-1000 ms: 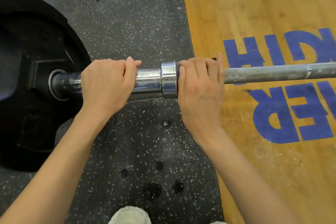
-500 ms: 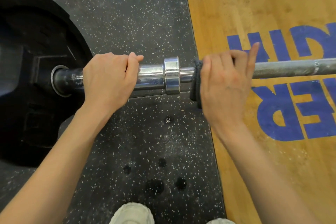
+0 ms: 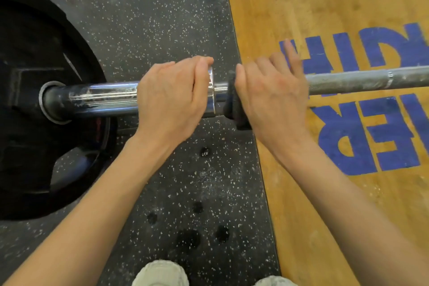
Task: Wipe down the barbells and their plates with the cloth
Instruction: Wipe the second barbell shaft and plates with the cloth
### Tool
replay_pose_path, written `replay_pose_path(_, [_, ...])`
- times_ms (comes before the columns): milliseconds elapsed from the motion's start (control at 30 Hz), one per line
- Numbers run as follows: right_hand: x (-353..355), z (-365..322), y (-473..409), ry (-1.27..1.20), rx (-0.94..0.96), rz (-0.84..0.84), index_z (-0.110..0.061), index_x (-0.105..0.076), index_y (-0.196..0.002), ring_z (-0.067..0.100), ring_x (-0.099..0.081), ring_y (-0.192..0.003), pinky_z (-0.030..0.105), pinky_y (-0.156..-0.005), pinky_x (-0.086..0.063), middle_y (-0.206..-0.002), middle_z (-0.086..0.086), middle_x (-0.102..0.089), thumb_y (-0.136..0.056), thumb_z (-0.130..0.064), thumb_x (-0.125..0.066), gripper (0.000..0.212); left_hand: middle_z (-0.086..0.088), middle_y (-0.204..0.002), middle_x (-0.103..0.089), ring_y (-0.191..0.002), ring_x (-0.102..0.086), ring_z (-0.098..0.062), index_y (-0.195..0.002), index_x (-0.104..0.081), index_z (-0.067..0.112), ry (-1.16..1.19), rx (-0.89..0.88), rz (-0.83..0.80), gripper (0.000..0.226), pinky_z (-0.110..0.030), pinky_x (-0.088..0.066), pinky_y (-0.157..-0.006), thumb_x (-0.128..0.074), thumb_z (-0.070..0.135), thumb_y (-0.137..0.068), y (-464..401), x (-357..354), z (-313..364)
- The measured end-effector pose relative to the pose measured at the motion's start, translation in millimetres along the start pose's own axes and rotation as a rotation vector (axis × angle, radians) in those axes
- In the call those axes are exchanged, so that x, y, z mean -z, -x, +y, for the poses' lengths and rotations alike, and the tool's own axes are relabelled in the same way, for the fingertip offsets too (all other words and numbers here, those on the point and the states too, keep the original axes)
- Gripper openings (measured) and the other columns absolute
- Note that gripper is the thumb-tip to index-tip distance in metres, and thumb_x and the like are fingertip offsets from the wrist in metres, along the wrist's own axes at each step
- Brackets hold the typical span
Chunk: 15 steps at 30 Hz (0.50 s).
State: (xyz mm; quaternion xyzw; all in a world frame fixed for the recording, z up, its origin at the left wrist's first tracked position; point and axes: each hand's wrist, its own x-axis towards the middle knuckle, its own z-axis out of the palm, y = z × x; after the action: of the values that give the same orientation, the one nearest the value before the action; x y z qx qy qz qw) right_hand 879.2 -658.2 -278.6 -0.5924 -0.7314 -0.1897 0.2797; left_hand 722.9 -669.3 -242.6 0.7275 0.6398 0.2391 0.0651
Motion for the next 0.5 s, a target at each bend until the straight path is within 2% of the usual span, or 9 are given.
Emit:
replay_pose_path(67, [6.0,18.8,3.6,0.035,-0.085,-0.035,-0.009,-0.061,-0.073,0.034,-0.056,-0.077,0.053,-0.114,-0.036,-0.068,0.010,-0.058,-0.107,-0.020,-0.040,0.042,0.012,-0.070,-0.060,-0.061,-0.050,-0.018,-0.114,-0.075,0.020,0.000,0.002,-0.008,0.044,-0.028,-0.023,-0.065,-0.031,0.022,-0.108,0.8,0.0,-0.1])
replay_pose_path(133, [7.4,-2.9,6.9,0.030,-0.143,-0.076,-0.008,-0.063,-0.078,0.035,-0.058,-0.084,0.055,-0.116,-0.031,-0.075,0.011,-0.062,-0.106,-0.016,-0.043,0.035,0.015,-0.068,-0.055,-0.060,-0.047,-0.015,-0.113,-0.075,0.021,0.002,0.016,0.008,0.045,-0.028,-0.022,-0.064,-0.030,0.023,-0.107,0.9,0.0,1.7])
replay_pose_path(200, [1.2,-27.7,10.4,-0.036,-0.053,-0.048,-0.010,-0.064,-0.083,0.034,-0.060,-0.085,0.052,-0.116,-0.033,-0.080,0.010,-0.063,-0.106,-0.015,-0.043,0.031,0.011,-0.074,-0.066,-0.064,-0.055,-0.018,-0.112,-0.075,0.022,-0.002,0.022,0.022,0.046,-0.028,-0.024,-0.065,-0.029,0.024,-0.107,2.3,0.3,2.3])
replay_pose_path(267, [-0.7,-14.2,11.7,-0.062,0.043,-0.022,-0.012,-0.067,-0.087,0.032,-0.061,-0.087,0.048,-0.117,-0.031,-0.082,0.007,-0.063,-0.109,-0.020,-0.038,0.037,0.009,-0.079,-0.070,-0.066,-0.057,-0.020,-0.112,-0.074,0.022,-0.005,0.022,0.002,0.046,-0.029,-0.025,-0.065,-0.029,0.024,-0.107,2.3,1.4,1.7])
replay_pose_path(333, [4.1,14.8,16.4,-0.054,0.011,-0.014,-0.012,-0.068,-0.092,0.030,-0.058,-0.093,0.049,-0.120,-0.026,-0.086,0.005,-0.064,-0.110,-0.025,-0.036,0.039,0.017,-0.066,-0.055,-0.059,-0.048,-0.016,-0.112,-0.074,0.022,-0.006,0.029,-0.031,0.046,-0.029,-0.022,-0.063,-0.028,0.024,-0.107,1.7,2.0,2.2])
replay_pose_path(400, [8.7,10.5,21.0,-0.048,-0.101,-0.053,-0.011,-0.068,-0.096,0.030,-0.054,-0.099,0.050,-0.123,-0.020,-0.091,0.006,-0.065,-0.110,-0.024,-0.034,0.039,0.020,-0.061,-0.043,-0.057,-0.043,-0.014,-0.113,-0.074,0.022,-0.007,0.043,-0.034,0.046,-0.029,-0.021,-0.063,-0.028,0.023,-0.107,1.1,0.9,3.2])
replay_pose_path(467, [3.5,-21.4,19.8,-0.077,-0.110,-0.065,-0.010,-0.067,-0.095,0.030,-0.055,-0.097,0.049,-0.123,-0.018,-0.091,0.007,-0.064,-0.109,-0.020,-0.037,0.035,0.014,-0.069,-0.057,-0.061,-0.049,-0.017,-0.113,-0.074,0.022,-0.021,0.044,-0.010,0.045,-0.029,-0.022,-0.064,-0.029,0.023,-0.107,1.2,1.3,3.0])
replay_pose_path(500, [0.9,-29.6,18.4,-0.099,-0.058,-0.048,-0.010,-0.068,-0.094,0.030,-0.056,-0.095,0.048,-0.123,-0.018,-0.089,0.007,-0.064,-0.109,-0.020,-0.038,0.034,0.010,-0.075,-0.065,-0.063,-0.052,-0.018,-0.113,-0.074,0.022,-0.028,0.037,0.000,0.045,-0.028,-0.023,-0.065,-0.029,0.023,-0.107,1.6,1.7,3.1])
